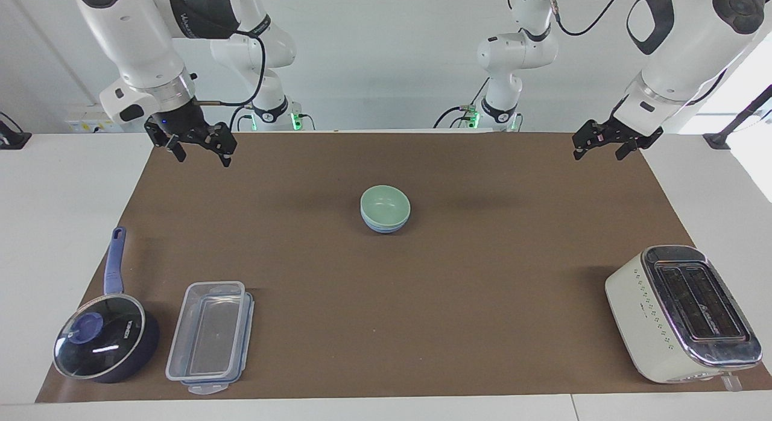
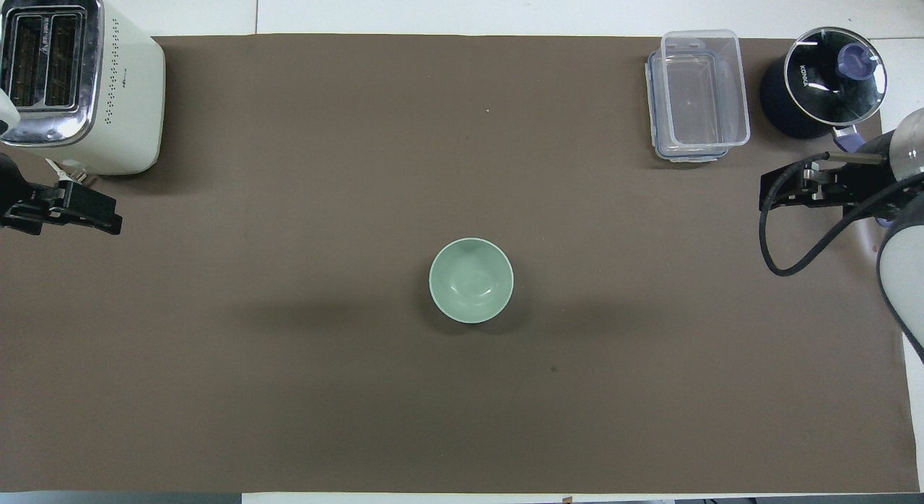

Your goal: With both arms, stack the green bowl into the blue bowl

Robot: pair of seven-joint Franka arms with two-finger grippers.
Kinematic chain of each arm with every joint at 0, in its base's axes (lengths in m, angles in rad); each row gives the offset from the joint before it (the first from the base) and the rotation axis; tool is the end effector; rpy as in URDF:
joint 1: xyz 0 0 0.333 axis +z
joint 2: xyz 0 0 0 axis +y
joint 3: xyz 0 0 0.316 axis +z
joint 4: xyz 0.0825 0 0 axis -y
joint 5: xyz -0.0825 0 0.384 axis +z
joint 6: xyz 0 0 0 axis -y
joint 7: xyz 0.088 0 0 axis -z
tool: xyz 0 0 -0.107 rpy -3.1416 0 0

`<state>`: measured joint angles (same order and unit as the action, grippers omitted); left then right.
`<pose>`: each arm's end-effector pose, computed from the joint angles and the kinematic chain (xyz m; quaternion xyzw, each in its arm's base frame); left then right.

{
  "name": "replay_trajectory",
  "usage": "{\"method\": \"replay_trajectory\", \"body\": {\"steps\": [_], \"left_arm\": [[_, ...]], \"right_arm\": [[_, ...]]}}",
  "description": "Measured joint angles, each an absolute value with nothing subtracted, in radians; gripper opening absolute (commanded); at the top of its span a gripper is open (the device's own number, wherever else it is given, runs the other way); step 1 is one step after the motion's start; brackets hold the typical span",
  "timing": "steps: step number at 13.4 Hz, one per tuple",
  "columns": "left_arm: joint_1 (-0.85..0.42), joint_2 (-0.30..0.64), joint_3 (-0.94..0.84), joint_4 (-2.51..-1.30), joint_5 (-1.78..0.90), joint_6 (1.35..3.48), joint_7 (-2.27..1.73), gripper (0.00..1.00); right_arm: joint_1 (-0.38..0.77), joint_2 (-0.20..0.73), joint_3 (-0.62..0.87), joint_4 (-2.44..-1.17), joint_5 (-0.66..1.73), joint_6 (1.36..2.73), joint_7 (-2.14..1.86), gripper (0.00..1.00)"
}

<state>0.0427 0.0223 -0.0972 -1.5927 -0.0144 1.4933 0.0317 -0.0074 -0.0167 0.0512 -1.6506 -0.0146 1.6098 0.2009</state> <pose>0.5503 -0.0311 0.5957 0.9972 -0.0432 -0.0608 0.0076 0.5506 0.0228 0.5994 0.9968 -0.0781 -0.0110 0.0091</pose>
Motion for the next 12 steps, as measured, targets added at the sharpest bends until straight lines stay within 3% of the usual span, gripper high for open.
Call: {"method": "replay_trajectory", "body": {"steps": [12], "left_arm": [[0.043,0.022,-0.097,-1.593,-0.014,1.493,0.032,1.00]], "right_arm": [[-0.005,-0.019,0.016,-1.652,-0.014,1.605,0.184,1.00]]}}
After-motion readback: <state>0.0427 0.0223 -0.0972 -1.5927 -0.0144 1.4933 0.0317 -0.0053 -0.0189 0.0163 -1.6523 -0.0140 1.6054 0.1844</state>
